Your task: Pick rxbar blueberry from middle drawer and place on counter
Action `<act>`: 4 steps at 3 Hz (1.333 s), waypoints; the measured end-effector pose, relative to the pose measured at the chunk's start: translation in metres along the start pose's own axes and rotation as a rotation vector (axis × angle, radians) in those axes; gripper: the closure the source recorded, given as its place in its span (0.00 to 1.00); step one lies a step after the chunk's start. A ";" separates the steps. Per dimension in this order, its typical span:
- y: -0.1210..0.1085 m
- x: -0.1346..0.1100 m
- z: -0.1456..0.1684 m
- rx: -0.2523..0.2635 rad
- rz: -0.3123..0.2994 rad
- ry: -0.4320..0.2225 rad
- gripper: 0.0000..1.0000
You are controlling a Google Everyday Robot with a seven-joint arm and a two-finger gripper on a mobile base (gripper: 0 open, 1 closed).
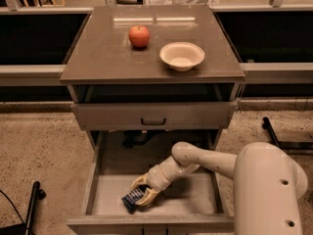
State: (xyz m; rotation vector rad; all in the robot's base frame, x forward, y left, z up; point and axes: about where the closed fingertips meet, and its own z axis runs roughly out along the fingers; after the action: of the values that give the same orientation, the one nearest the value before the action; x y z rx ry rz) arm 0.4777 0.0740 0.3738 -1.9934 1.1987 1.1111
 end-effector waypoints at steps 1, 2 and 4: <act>-0.005 -0.041 -0.032 0.095 -0.058 -0.106 1.00; -0.008 -0.094 -0.065 0.190 -0.118 -0.146 1.00; 0.000 -0.263 -0.112 0.411 -0.181 -0.085 1.00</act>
Offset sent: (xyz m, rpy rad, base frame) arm 0.0104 -0.0124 0.1986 0.3037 -0.2158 -0.1664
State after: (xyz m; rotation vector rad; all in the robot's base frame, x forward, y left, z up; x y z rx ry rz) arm 0.4508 0.1001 0.6568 -1.6830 1.0764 0.7778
